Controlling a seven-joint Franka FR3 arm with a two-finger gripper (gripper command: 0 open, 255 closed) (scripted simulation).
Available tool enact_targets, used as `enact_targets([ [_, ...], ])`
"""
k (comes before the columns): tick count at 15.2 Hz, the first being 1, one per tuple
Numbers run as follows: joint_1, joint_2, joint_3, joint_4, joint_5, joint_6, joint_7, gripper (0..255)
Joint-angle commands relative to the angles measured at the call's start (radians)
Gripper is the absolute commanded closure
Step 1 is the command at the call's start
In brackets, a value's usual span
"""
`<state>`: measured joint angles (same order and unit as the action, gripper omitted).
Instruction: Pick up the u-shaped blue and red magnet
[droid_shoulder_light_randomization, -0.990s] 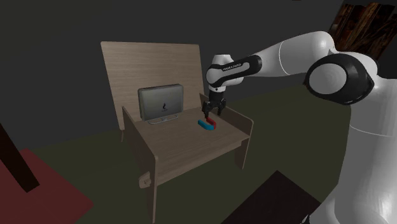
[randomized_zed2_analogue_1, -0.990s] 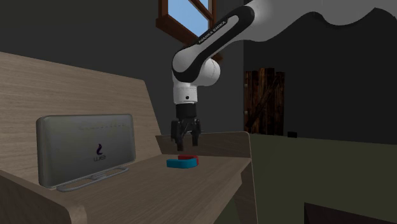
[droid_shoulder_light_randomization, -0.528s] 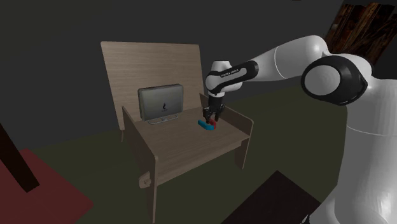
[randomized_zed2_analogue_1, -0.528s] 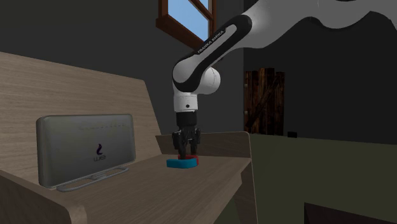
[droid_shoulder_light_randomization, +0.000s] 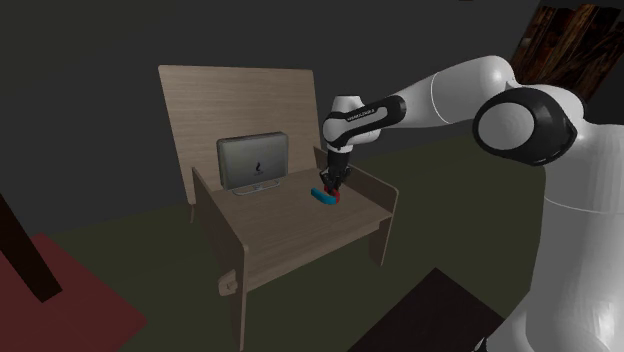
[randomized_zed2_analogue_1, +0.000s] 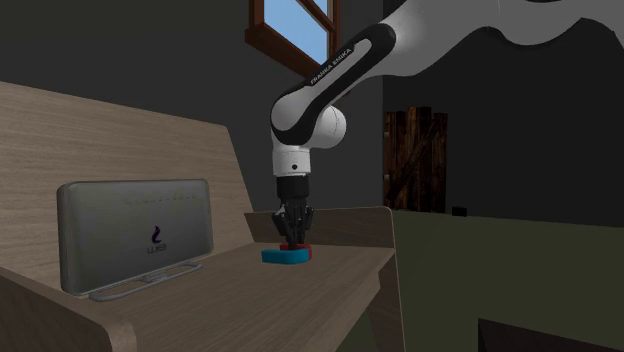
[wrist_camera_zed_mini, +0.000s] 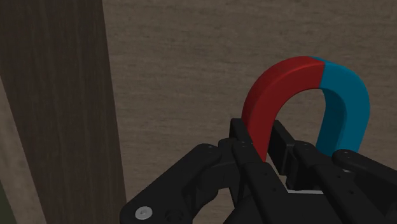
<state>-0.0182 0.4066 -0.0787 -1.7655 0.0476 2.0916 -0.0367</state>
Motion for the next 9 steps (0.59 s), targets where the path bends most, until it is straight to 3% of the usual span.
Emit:
enact_targets([
  [1,0.0,-0.001,0.0,-0.001,0.0,-0.001,0.0,255],
  [9,0.001,-0.047,-0.002,0.044,-0.005,-0.091,0.004,255],
])
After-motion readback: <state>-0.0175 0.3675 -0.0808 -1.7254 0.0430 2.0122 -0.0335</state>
